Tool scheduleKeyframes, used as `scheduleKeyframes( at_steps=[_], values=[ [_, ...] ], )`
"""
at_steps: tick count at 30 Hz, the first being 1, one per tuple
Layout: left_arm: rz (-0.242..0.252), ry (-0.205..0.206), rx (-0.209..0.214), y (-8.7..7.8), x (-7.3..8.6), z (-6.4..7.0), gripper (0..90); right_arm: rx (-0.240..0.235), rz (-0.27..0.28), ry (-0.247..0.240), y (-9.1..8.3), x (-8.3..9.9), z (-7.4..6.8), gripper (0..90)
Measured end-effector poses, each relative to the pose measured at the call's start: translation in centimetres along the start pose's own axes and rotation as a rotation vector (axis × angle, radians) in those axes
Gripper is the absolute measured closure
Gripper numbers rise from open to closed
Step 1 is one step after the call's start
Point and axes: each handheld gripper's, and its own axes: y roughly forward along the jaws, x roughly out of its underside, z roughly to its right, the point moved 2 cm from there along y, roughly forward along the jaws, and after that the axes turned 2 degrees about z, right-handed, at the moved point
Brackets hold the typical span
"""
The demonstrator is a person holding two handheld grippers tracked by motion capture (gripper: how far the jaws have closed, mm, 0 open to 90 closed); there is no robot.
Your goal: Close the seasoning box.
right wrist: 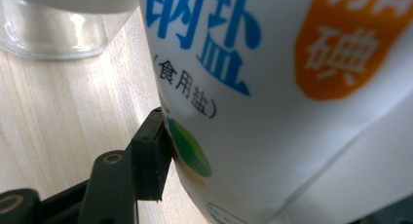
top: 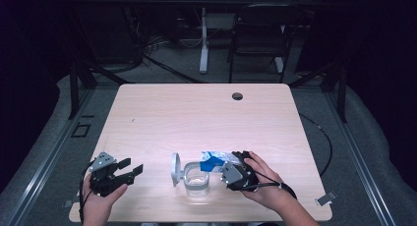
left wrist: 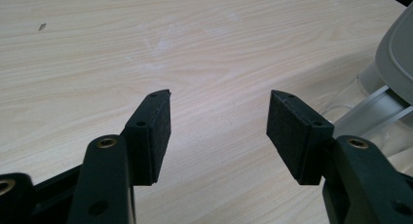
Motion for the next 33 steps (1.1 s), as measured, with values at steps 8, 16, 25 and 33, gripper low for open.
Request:
scheduleKeyframes(
  at_steps=[8, 16, 25, 33],
  values=[
    [0.001, 0.001, 0.0, -0.06, -0.03, -0.05, 42.5, 0.012, -0.015, -0.029, 0.28, 0.04, -0.26, 40.4],
    [0.003, -0.002, -0.002, -0.09, -0.01, -0.14, 42.5, 0.02, -0.025, -0.044, 0.45, -0.07, -0.33, 40.4],
    [-0.011, 0.001, -0.002, -0.15, 0.0, -0.22, 42.5, 0.026, -0.037, -0.065, 0.55, -0.09, -0.45, 40.5],
    [-0.011, 0.0, -0.001, -0.15, 0.0, -0.2, 42.5, 0.03, -0.045, -0.078, 0.46, -0.13, -0.47, 40.5]
  ],
)
